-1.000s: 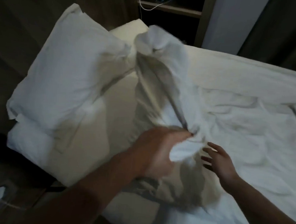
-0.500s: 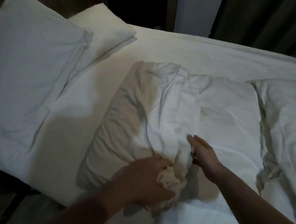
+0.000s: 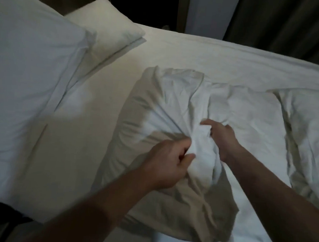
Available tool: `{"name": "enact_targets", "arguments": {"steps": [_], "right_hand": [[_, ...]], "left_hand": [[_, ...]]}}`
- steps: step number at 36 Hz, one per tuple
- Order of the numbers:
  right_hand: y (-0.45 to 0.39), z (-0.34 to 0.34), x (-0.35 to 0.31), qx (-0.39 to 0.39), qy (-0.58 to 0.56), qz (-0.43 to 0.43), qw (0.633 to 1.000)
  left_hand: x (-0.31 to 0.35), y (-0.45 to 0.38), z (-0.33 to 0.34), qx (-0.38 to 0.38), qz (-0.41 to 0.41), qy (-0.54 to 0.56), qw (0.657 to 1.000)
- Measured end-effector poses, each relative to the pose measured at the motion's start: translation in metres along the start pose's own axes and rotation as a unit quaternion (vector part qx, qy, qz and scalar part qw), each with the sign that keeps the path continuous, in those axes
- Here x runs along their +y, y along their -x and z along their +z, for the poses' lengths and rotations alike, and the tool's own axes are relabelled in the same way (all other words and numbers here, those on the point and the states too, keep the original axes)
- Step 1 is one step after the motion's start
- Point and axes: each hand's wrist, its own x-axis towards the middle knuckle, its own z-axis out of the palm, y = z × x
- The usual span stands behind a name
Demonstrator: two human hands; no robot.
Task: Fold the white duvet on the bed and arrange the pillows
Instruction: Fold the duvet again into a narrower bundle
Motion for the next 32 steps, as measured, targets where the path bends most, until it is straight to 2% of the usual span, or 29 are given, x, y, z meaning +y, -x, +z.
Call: {"name": "enact_targets", "arguments": {"steps": [2,4,7,10,13,17,19,21,23,27,30,32], "right_hand": [[0.000,-0.010,-0.010,0.014,-0.035,-0.046,0.998],[-0.001,-0.020,-0.011,0.017,-0.057,-0.084,0.995],[-0.008,-0.038,0.011,0.043,0.033,-0.067,0.996],[-0.017,-0.057,0.047,0.029,0.163,-0.017,0.986],[-0.022,-0.068,0.060,0.035,0.163,0.026,0.986],[-0.027,-0.065,0.060,0.039,0.126,-0.020,0.991],[-0.030,-0.067,0.060,0.051,0.066,-0.027,0.996],[-0.036,-0.070,0.056,0.073,0.003,-0.024,0.997],[-0.044,-0.073,0.051,0.078,-0.026,-0.023,0.996],[-0.062,-0.073,0.046,0.050,0.013,-0.044,0.998],[-0.078,-0.075,0.038,0.047,0.053,-0.070,0.995],[-0.091,-0.077,0.032,0.035,0.040,-0.093,0.994]], "left_hand": [[0.022,0.000,-0.011,0.014,0.055,0.016,0.998],[0.041,-0.004,-0.008,0.004,0.077,0.044,0.996],[0.036,-0.010,0.029,-0.076,0.048,0.043,0.995],[0.000,-0.006,0.072,-0.174,-0.003,-0.034,0.984],[-0.022,-0.011,0.077,-0.204,0.004,0.000,0.979],[-0.028,-0.029,0.050,-0.237,0.006,0.007,0.972],[-0.030,-0.046,0.032,-0.194,-0.028,0.014,0.981],[-0.029,-0.075,0.019,-0.105,-0.068,0.009,0.992],[-0.022,-0.110,0.013,-0.051,-0.114,-0.048,0.991],[-0.008,-0.165,0.032,-0.067,-0.165,-0.161,0.971],[-0.007,-0.185,0.058,-0.079,-0.198,-0.199,0.956],[-0.007,-0.194,0.073,-0.091,-0.193,-0.212,0.954]]}}
